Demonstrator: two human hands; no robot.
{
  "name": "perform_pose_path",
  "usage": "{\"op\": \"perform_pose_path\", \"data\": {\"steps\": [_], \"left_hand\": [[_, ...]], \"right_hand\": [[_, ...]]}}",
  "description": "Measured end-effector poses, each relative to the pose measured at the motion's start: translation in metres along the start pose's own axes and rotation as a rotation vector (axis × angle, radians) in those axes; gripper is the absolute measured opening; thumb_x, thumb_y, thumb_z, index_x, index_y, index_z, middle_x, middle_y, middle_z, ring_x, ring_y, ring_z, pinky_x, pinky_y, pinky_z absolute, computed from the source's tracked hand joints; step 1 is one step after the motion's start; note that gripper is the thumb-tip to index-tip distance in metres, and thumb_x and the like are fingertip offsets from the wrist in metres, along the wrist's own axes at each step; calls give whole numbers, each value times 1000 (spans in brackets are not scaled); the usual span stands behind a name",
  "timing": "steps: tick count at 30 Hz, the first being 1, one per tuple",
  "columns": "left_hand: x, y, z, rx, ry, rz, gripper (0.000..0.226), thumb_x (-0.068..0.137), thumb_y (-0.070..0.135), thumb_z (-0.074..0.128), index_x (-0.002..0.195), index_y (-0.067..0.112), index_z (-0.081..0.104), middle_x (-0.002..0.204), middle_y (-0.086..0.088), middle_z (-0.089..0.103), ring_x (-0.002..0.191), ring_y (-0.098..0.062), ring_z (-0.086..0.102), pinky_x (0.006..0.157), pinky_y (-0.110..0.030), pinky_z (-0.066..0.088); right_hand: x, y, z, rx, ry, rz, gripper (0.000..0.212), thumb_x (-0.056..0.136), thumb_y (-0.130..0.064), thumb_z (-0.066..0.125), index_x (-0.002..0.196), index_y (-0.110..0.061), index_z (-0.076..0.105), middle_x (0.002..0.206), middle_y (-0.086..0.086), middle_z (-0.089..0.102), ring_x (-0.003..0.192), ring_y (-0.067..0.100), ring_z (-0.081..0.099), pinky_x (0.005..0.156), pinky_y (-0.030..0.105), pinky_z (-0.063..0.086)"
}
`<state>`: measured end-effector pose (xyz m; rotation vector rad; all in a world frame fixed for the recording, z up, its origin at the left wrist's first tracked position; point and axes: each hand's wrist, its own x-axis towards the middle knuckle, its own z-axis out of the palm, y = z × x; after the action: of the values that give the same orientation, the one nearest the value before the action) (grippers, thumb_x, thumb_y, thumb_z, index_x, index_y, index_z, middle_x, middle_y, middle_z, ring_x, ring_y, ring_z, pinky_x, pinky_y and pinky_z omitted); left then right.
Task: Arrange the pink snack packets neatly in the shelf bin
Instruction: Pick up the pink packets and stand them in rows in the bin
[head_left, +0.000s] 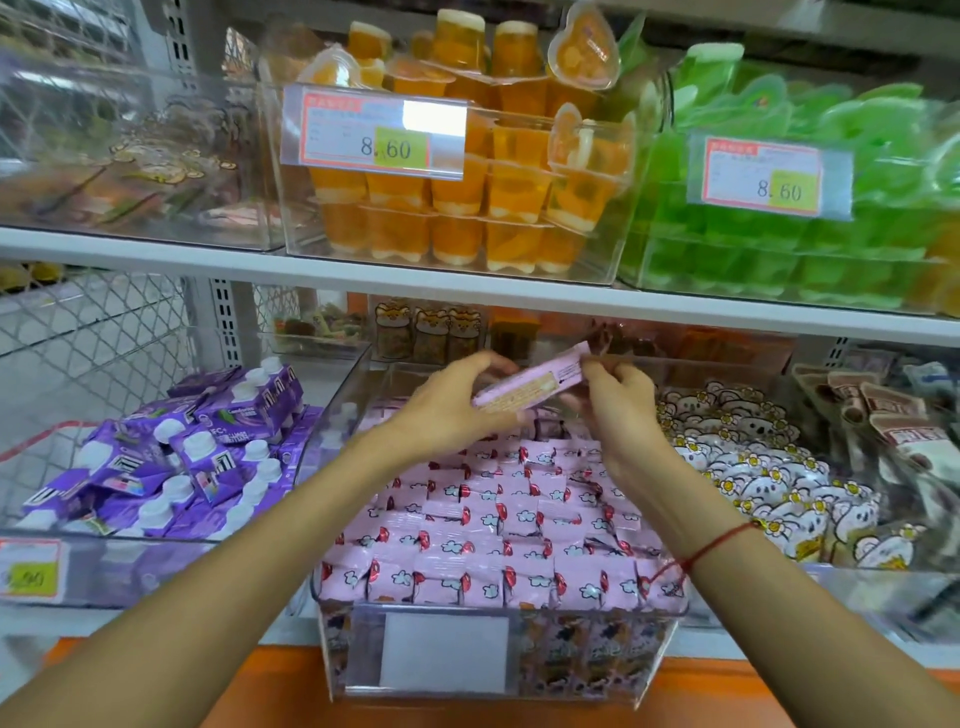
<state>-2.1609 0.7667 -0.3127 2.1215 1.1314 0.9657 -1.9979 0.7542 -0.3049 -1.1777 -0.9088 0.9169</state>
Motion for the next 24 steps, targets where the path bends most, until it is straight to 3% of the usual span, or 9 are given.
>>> {"op": "perform_pose_path", "data": {"steps": [3,5,7,9,12,15,18,22,24], "left_hand": [[0,-2,-7,-125,-57,-126,49,82,32,70,127,20,55,119,2,61,99,-10,58,73,-18,50],[-1,0,-12,-450,-132,-385,40,86,37,64,120,16,60,107,0,69,82,-8,65,57,-15,50],[-2,-2,-17,-737,-185,-541,39,89,44,56,112,14,64,96,1,74,68,-6,67,52,-18,50],[0,-3,-19,-737,-198,-585,43,89,50,50,107,15,67,85,3,73,58,-4,61,50,-16,45],[0,1,-20,-623,-229,-603,41,88,52,48,91,17,69,69,5,67,46,-4,51,40,-13,36],[0,6,-18,-515,-243,-561,39,87,51,49,89,16,66,63,2,63,45,-7,45,38,-15,31],[-1,6,-16,-397,-230,-525,45,89,56,43,88,18,66,63,3,65,46,-8,47,39,-16,33],[5,4,-7,-321,-35,-454,52,98,51,26,92,17,66,74,3,71,49,-4,58,45,-15,42],[5,-1,2,3,17,-297,40,101,38,31,113,16,62,98,4,67,75,-2,60,68,-20,47]], "right_hand": [[-3,-5,-4,-85,-53,8,21,98,-20,48,112,-7,58,98,7,67,74,14,65,45,13,46],[-6,-10,-6,-325,-50,-121,25,95,-27,52,115,-12,54,92,-2,60,66,6,53,48,15,38],[-10,-15,-7,-501,-110,-356,26,93,-30,56,115,-16,53,99,-5,57,82,5,54,68,18,42],[-13,-21,-8,-726,-265,-511,37,92,-30,56,126,-18,51,120,2,56,114,17,50,96,33,42],[-17,-25,-7,-1032,-531,-583,57,89,-25,59,142,-26,37,141,4,46,130,21,34,109,46,30],[-18,-22,-5,-1078,-600,-663,57,88,-18,60,141,-25,40,137,0,51,126,18,41,106,42,35],[-15,-20,-6,-1094,-608,-689,46,88,-23,63,132,-24,51,127,-2,58,115,18,50,97,43,43],[-6,-16,-12,-1112,-335,-731,35,87,-29,64,119,-17,58,106,0,65,88,18,59,73,35,52],[-1,-11,-14,-986,-183,-632,27,89,-30,62,107,-11,57,96,3,64,83,21,61,64,28,46]]}}
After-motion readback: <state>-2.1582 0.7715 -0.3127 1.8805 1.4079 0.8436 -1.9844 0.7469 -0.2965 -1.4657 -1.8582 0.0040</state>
